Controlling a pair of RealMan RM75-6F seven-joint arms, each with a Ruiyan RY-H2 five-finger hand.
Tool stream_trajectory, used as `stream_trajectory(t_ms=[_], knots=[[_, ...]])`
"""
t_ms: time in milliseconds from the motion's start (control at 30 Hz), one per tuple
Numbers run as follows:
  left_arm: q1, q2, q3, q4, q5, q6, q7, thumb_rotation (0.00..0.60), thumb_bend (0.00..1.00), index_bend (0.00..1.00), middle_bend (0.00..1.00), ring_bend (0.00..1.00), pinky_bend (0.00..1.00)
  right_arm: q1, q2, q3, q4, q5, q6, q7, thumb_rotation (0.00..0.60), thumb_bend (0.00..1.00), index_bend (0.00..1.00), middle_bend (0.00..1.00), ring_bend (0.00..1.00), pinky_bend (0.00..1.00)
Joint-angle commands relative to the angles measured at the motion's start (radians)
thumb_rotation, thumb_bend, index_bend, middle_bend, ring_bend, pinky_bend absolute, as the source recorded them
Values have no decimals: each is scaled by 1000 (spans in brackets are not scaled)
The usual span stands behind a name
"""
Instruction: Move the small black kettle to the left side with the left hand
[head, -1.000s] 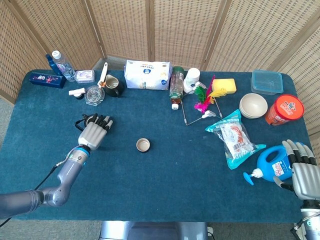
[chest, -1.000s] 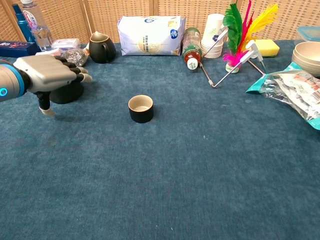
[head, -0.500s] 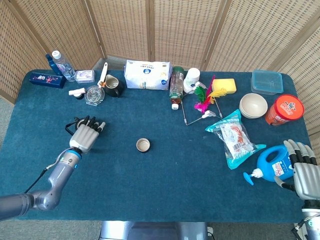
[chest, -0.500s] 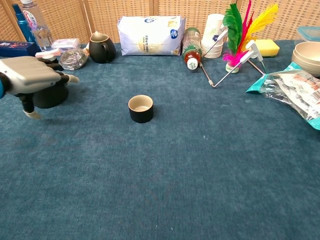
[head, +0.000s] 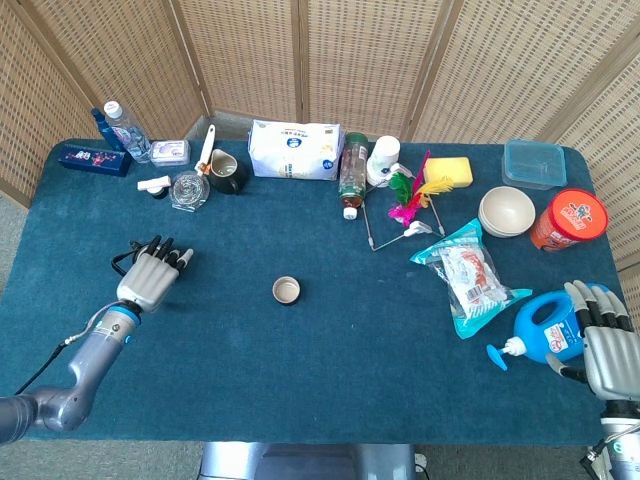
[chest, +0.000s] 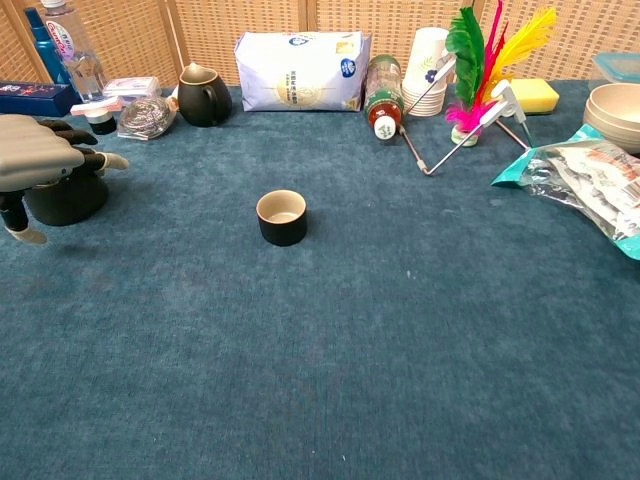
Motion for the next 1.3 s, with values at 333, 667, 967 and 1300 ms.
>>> stream_trajectory(t_ms=[333, 667, 967, 1300], knots=[[32, 48, 24, -45, 119, 3, -87, 600, 52, 0, 187, 0, 35, 1, -2, -1, -1, 8, -6, -9, 600, 0, 0, 0, 0, 0], [60, 84, 38, -59, 164, 7, -116, 600, 51, 0, 211, 0, 35, 0, -1, -1, -5, 10, -5, -10, 600, 0, 0, 0, 0, 0], [102, 126, 73, -88, 221, 26, -132, 600, 51, 0, 233, 0, 35, -2, 1, -1, -10, 12, -4, -8, 600, 0, 0, 0, 0, 0], [138, 137, 78, -46, 234, 31, -165, 600, 52, 0, 245, 0, 31, -3, 4, -1, -13, 13, -4, -5, 600, 0, 0, 0, 0, 0]])
